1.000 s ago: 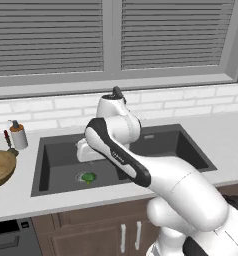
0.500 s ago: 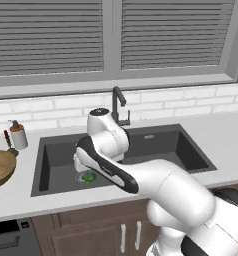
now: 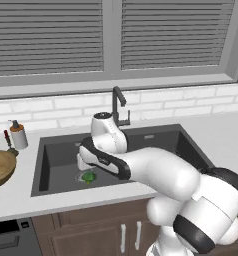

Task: Pick the broccoli from the sink and place it in the bowl. Then pick the bowl and place it in the microwave. Then close the microwave door and press the start button.

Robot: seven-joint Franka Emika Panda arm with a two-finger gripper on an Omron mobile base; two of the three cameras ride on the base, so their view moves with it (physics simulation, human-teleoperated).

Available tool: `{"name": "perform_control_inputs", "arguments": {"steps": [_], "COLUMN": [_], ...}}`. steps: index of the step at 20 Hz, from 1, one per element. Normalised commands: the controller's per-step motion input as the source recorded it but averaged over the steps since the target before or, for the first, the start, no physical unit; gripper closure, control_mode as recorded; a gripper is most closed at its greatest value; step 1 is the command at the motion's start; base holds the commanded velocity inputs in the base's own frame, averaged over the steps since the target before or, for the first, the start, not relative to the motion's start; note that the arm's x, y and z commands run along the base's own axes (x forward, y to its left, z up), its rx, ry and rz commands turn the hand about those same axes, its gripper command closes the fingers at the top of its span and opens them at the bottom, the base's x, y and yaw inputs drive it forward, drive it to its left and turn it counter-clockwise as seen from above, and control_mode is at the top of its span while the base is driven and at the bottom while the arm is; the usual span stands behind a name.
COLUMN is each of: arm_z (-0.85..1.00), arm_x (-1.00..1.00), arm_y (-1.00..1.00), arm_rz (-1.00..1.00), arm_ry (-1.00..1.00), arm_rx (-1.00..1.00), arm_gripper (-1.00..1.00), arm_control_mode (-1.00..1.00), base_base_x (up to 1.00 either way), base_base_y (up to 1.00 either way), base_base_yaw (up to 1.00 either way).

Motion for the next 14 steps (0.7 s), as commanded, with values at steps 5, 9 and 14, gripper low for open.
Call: {"name": "perform_control_inputs", "arguments": {"steps": [5, 9, 14], "arm_z": [-0.01, -0.07, -0.39], "arm_x": [0.31, 0.29, 0.22], "arm_y": [0.03, 0.00, 0.00], "arm_rz": [0.00, 0.00, 0.00], "arm_ry": [0.08, 0.18, 0.04], "arm_rx": [-0.03, -0.09, -0.06], "arm_gripper": [-1.00, -1.00, -1.00], "arm_control_mode": [-1.00, -1.00, -1.00], "base_base_x": [0.00, 0.00, 0.00], "base_base_y": [0.00, 0.00, 0.00], "base_base_yaw": [0.00, 0.00, 0.00]}}
